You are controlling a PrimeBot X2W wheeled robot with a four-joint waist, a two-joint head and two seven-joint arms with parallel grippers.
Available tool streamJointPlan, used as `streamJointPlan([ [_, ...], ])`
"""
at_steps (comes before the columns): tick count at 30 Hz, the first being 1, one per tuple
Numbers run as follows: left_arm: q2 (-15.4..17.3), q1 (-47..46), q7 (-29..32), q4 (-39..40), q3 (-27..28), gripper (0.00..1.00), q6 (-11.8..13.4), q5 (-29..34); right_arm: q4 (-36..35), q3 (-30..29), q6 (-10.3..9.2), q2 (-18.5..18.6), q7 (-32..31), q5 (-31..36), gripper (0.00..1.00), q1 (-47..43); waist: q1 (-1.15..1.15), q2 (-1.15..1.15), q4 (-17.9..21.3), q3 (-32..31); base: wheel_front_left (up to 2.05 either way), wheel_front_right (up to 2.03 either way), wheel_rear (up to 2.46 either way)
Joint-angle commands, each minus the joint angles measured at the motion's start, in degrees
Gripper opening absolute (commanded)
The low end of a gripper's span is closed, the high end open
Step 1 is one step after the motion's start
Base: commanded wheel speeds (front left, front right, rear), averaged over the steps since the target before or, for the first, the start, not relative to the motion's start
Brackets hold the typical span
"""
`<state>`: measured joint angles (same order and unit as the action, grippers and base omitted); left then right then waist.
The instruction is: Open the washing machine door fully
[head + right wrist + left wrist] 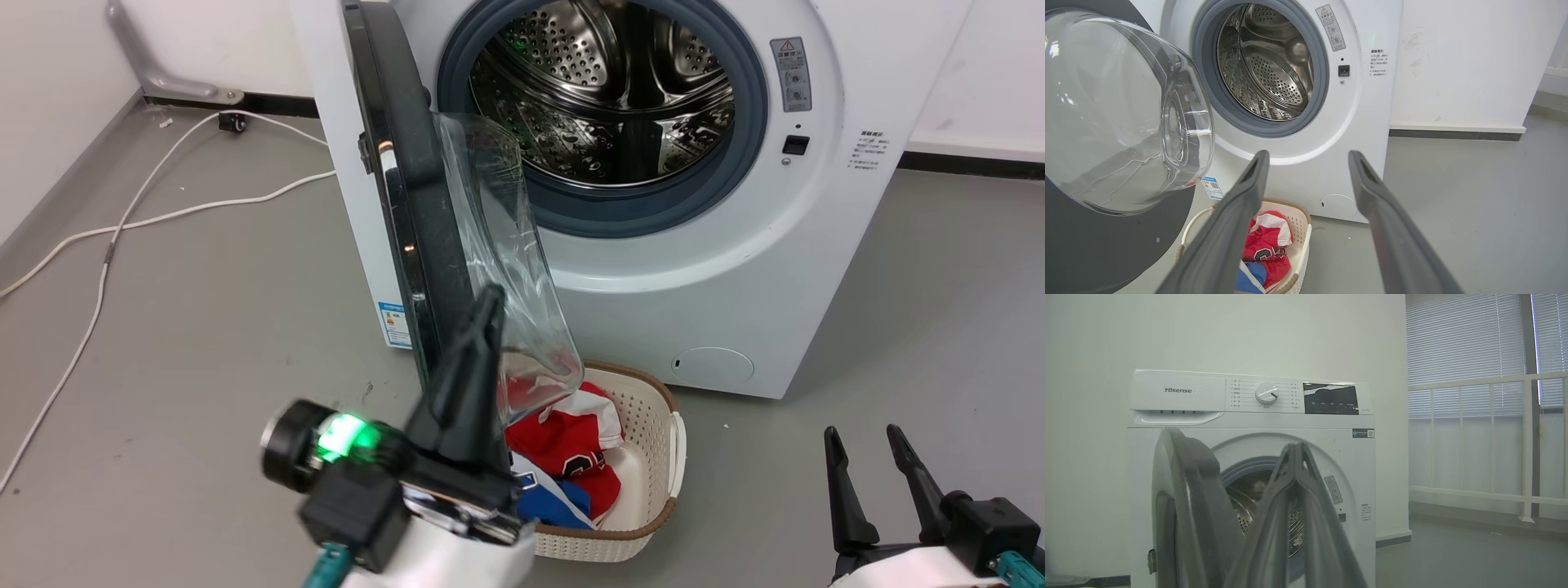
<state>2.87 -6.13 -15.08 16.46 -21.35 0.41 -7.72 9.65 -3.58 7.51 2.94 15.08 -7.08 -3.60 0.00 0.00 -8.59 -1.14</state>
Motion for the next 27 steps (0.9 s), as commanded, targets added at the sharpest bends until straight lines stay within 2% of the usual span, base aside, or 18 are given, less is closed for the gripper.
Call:
streamJointPlan([
  [1,0.0,1.0,-0.1,-1.1,-0.8,0.0,-0.6,0.5,-0.1,-0.2,-0.04,-0.1,0.1,0.0,1.0,-0.1,0.0,0.0,-0.1,0.1,0.0,0.0,0.0],
  [9,0.1,5.1,-0.1,-12.7,-5.7,0.0,-3.3,1.4,-0.2,-0.5,-0.04,-0.1,0.1,0.3,1.0,0.0,0.0,0.0,-0.6,0.6,0.0,0.0,0.0],
  [16,0.1,4.5,-0.1,-19.4,-4.6,0.0,-1.9,0.4,0.1,0.0,-0.04,-0.1,0.1,0.2,1.0,0.2,0.0,0.0,-0.9,0.8,0.0,0.0,0.0],
  [27,0.3,4.5,0.0,-21.9,-1.7,0.0,-0.7,0.1,0.7,0.2,-0.04,-0.1,0.1,-0.3,1.0,-0.7,0.0,0.0,-4.0,0.2,0.0,0.0,0.0],
])
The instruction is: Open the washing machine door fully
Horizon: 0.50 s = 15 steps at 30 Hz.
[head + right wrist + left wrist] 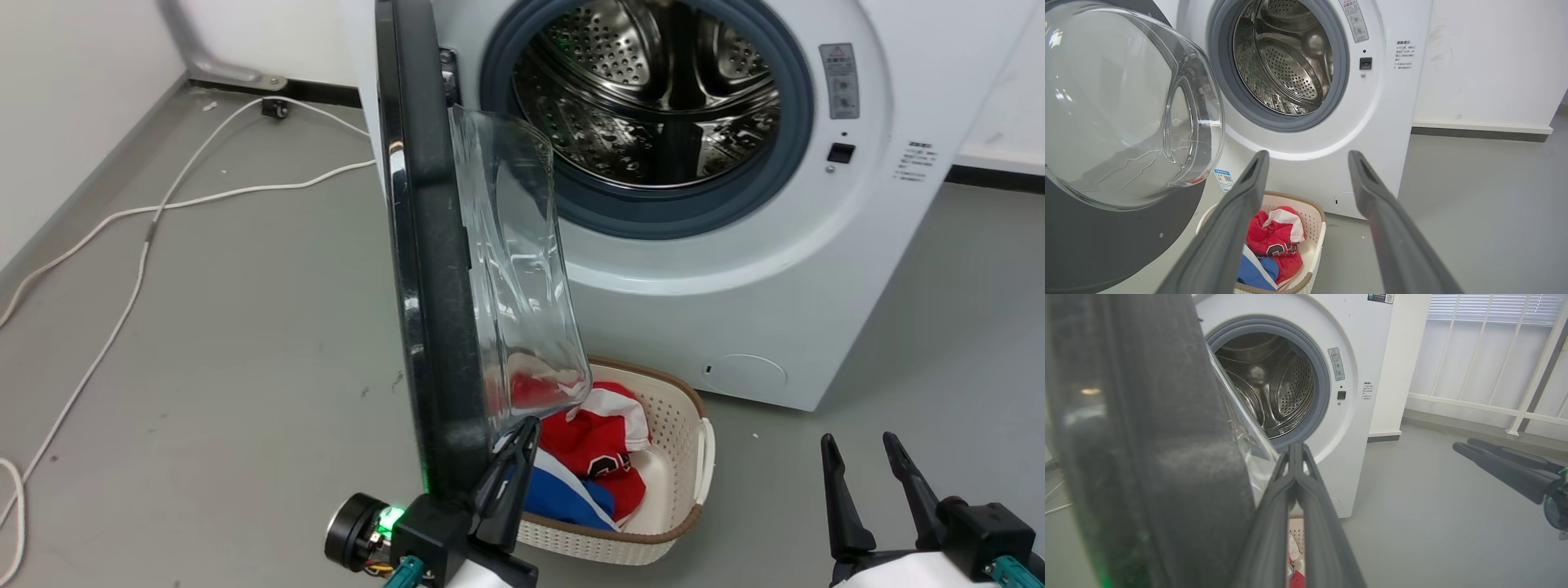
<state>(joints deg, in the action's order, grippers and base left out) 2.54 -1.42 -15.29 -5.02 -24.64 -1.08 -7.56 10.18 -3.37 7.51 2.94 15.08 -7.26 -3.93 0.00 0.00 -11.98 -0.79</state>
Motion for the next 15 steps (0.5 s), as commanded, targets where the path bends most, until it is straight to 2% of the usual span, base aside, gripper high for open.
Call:
streamJointPlan([
  [1,0.6,-0.1,0.2,-0.5,1.8,0.0,0.8,-0.2,0.2,0.0,-0.04,-0.1,0.1,-0.1,1.0,-0.4,0.0,0.0,-1.2,-0.3,0.0,0.0,0.0],
  [15,1.1,1.1,0.2,-0.8,7.3,0.0,1.0,-0.7,1.0,0.6,-0.04,-0.1,0.1,-0.4,1.0,-0.9,0.0,0.0,-9.6,-0.4,0.0,0.0,0.0],
])
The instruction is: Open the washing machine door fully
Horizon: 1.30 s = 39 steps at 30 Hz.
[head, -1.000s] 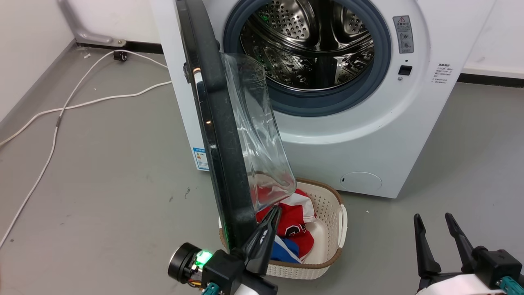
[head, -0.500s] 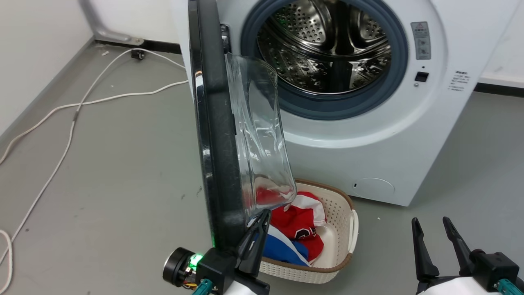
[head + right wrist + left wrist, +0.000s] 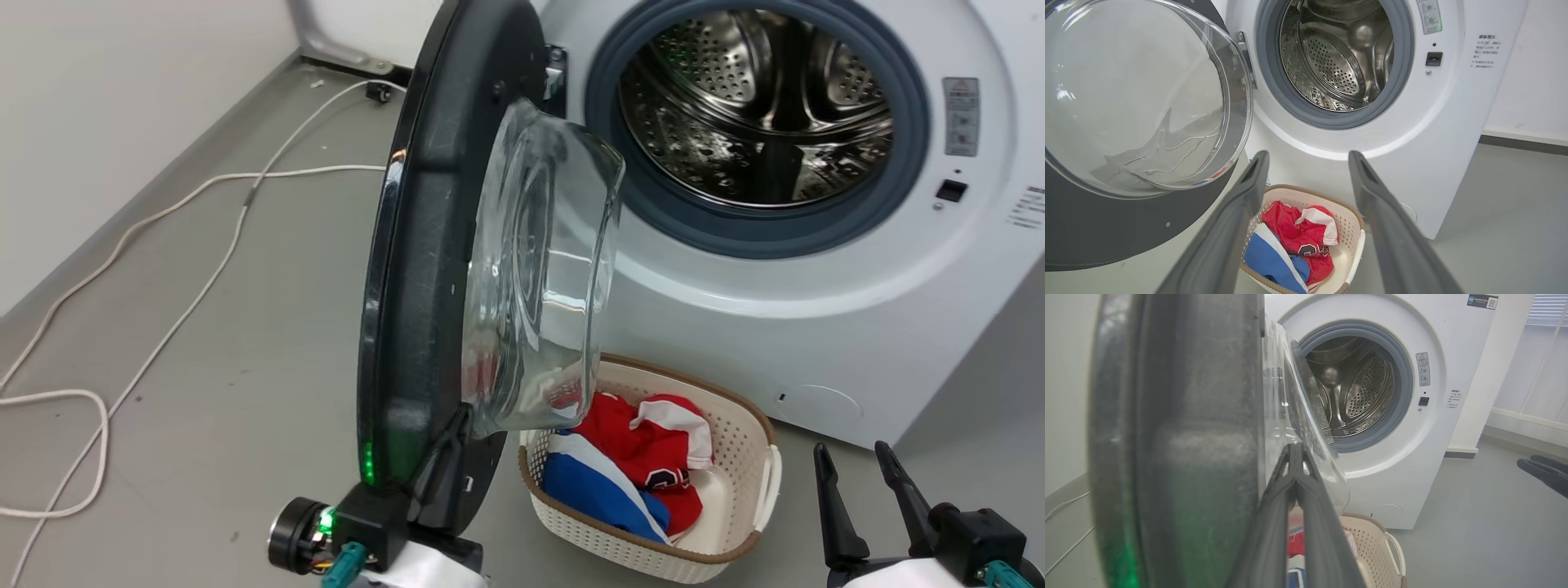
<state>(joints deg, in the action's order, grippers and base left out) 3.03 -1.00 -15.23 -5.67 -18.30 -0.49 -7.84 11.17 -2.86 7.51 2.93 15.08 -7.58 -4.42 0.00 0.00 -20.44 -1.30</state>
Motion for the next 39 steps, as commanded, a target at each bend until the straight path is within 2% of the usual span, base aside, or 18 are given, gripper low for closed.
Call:
streamJointPlan([
  [1,0.7,0.7,0.1,-0.1,1.7,0.0,0.5,-0.5,0.1,0.2,-0.04,-0.1,0.1,0.0,1.0,-0.4,0.0,0.0,-1.7,0.2,0.0,0.0,0.0],
  [10,2.2,-1.6,0.1,-0.3,9.2,0.0,0.6,-2.0,0.1,1.0,-0.04,-0.1,0.1,1.8,1.0,0.9,0.0,0.0,-3.9,2.7,0.0,0.0,0.0],
  [23,5.1,-8.4,0.1,-2.9,19.9,0.0,-0.7,-4.5,-0.9,-0.3,-0.04,0.9,-0.1,5.1,1.0,3.3,0.0,0.0,-3.6,9.8,0.0,0.0,0.0],
  [30,7.7,-14.3,0.1,-6.9,26.4,0.0,-1.8,-6.2,-2.7,-1.4,-0.04,2.3,-1.0,5.7,1.0,4.5,0.0,0.0,-3.6,14.0,0.0,0.0,0.0],
  [39,12.2,-22.5,0.2,-16.2,30.0,0.0,-4.0,-7.1,-5.6,-2.0,-0.04,4.2,-2.9,6.4,1.0,5.0,0.0,0.0,-3.7,18.2,0.0,0.0,0.0],
])
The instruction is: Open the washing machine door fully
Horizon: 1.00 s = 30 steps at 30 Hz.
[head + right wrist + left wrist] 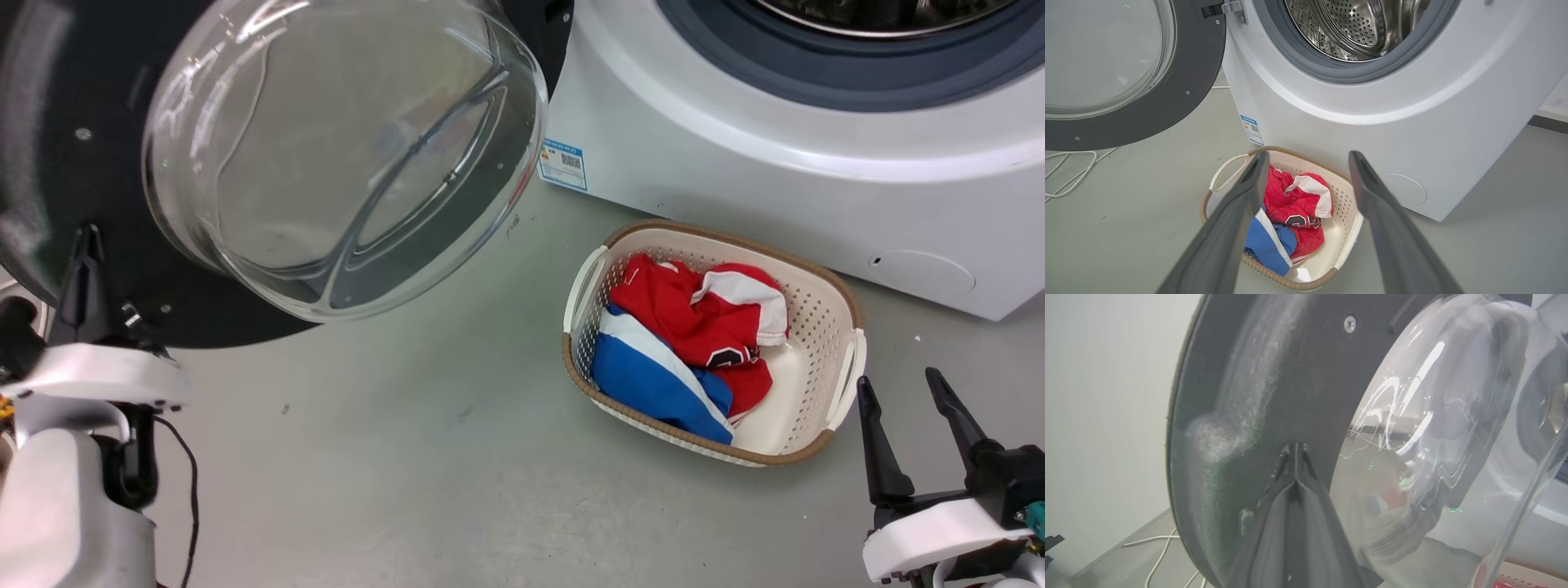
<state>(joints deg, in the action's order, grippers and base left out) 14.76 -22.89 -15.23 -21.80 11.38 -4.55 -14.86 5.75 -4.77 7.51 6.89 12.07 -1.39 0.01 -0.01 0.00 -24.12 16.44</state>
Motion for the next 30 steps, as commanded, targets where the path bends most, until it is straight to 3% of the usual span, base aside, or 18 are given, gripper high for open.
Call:
streamJointPlan([
  [1,0.8,-1.7,0.2,-1.1,0.7,0.0,-0.2,-0.4,-0.6,0.0,-0.04,0.4,-0.2,0.3,1.0,0.7,0.01,0.0,0.1,0.9,0.0,0.0,0.0],
  [9,4.2,-7.9,0.1,-9.3,2.0,0.0,-1.2,-1.3,-3.4,-0.5,-0.04,1.7,-2.0,0.5,1.0,0.7,0.01,0.0,0.3,3.5,0.0,0.0,0.0],
  [15,4.7,-10.1,0.1,-11.9,2.1,0.0,-1.7,-0.6,-4.5,-0.8,-0.04,2.3,-2.8,0.3,1.0,0.3,0.01,0.0,0.5,4.0,0.0,0.0,0.0],
  [30,2.5,-3.7,0.1,-7.2,0.6,0.0,-2.3,3.2,-0.3,0.3,-0.04,-0.6,0.0,-0.8,1.0,-0.7,0.01,0.0,1.3,-4.9,0.0,0.0,0.0],
])
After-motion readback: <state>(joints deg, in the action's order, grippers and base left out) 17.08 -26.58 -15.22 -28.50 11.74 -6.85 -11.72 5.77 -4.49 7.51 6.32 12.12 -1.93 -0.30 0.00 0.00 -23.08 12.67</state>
